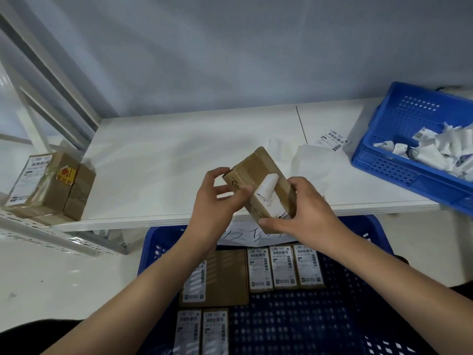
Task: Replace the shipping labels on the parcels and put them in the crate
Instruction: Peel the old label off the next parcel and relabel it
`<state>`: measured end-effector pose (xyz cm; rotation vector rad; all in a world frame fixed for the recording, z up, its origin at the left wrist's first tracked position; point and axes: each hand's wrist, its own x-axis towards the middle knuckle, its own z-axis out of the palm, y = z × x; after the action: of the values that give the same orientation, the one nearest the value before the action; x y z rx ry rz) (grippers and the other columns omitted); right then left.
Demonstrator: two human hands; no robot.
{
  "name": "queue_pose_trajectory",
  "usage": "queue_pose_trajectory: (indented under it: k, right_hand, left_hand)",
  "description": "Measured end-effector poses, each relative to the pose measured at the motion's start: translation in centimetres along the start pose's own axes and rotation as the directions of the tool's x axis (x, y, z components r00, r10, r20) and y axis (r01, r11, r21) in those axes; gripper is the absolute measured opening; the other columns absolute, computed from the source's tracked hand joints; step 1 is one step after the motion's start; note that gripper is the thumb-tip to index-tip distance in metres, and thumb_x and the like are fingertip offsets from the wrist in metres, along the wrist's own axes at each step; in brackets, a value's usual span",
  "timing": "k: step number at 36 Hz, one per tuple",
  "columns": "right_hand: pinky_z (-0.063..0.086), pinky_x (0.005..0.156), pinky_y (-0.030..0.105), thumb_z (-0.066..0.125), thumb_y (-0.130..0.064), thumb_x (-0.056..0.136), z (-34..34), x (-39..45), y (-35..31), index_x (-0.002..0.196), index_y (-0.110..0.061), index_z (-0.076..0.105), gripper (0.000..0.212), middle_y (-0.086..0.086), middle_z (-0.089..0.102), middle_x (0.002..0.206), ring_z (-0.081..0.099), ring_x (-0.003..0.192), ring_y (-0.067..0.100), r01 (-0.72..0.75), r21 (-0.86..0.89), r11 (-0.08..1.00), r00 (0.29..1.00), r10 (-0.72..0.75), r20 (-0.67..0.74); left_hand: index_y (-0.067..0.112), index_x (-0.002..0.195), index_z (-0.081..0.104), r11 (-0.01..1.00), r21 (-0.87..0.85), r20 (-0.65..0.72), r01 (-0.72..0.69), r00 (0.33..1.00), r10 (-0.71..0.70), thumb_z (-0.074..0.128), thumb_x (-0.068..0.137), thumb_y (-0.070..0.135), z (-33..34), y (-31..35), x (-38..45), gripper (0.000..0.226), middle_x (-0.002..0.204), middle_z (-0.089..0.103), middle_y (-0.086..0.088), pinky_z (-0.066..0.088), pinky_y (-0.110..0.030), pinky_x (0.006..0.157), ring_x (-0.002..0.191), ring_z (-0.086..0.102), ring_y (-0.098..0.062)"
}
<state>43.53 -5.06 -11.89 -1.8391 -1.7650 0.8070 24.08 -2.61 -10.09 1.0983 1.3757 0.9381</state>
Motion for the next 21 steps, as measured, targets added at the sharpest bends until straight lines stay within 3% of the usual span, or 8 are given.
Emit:
queue_pose_trajectory:
  k: [6,8,11,14,17,21]
  right_hand:
    - [0.054,0.080,0.029,0.071,-0.069,0.073,0.3,-0.5,-0.2,0.133,-0.029,0.036,0.080,-0.012,0.049,0.118,0.056,0.098,0.002,0.023,0.037,0.999,0.997,-0.025,0.074]
    - [0.049,0.083,0.025,0.057,-0.069,0.080,-0.2,-0.4,-0.4,0.140,-0.026,0.037,0.076,-0.012,0.048,0.119,0.052,0.100,0.001,0.096,0.001,0.995,0.995,-0.096,-0.010]
    - [0.047,0.091,0.025,0.057,-0.048,0.093,-0.9,-0.1,-0.2,0.140,-0.022,0.052,0.053,-0.011,0.049,0.121,0.046,0.108,-0.001,0.293,-0.047,0.955,0.946,-0.297,-0.130]
    - [0.048,0.095,0.029,0.066,-0.022,0.094,-0.7,0.3,0.4,0.125,-0.016,0.069,0.031,-0.005,0.060,0.117,0.055,0.111,0.012,0.482,-0.084,0.872,0.859,-0.490,-0.147]
    - [0.053,0.089,0.035,0.068,-0.016,0.093,0.0,0.4,0.7,0.118,-0.011,0.073,0.026,-0.001,0.067,0.113,0.059,0.104,0.019,0.566,-0.115,0.816,0.808,-0.577,-0.118]
    - [0.052,0.084,0.035,0.066,-0.020,0.092,0.2,0.5,1.0,0.111,-0.013,0.076,0.022,-0.004,0.071,0.105,0.058,0.098,0.016,0.575,-0.141,0.806,0.805,-0.588,-0.077]
  left_hand:
    - [0.039,0.124,0.056,0.999,0.022,-0.040,0.024,0.999,-0.023,0.083,0.071,0.039,-0.3,-0.1,0.8,0.060,0.114,0.070,-0.004,0.059,-0.046,0.094,0.100,0.073,-0.020]
    - [0.042,0.123,0.056,0.997,0.078,-0.039,0.013,0.999,-0.010,0.081,0.066,0.043,-0.5,-0.1,0.9,0.062,0.111,0.071,0.000,0.058,-0.048,0.094,0.103,0.071,-0.019]
    - [0.041,0.121,0.058,0.988,0.154,-0.028,-0.012,0.999,0.017,0.084,0.074,0.038,-0.5,-0.1,0.9,0.054,0.107,0.071,0.002,0.059,-0.048,0.091,0.100,0.070,-0.014]
    - [0.038,0.121,0.060,0.981,0.190,0.003,-0.042,0.999,0.042,0.083,0.082,0.031,-0.3,-0.3,0.8,0.046,0.106,0.072,0.002,0.061,-0.045,0.088,0.097,0.071,-0.011]
    - [0.041,0.118,0.062,0.967,0.239,0.038,-0.089,0.996,0.083,0.083,0.083,0.032,-0.2,-0.4,0.7,0.042,0.106,0.073,0.002,0.063,-0.033,0.080,0.094,0.071,-0.007]
    - [0.044,0.112,0.063,0.947,0.294,0.057,-0.131,0.991,0.119,0.083,0.082,0.034,-0.1,-0.4,0.7,0.037,0.102,0.072,0.007,0.055,-0.014,0.063,0.083,0.070,0.002]
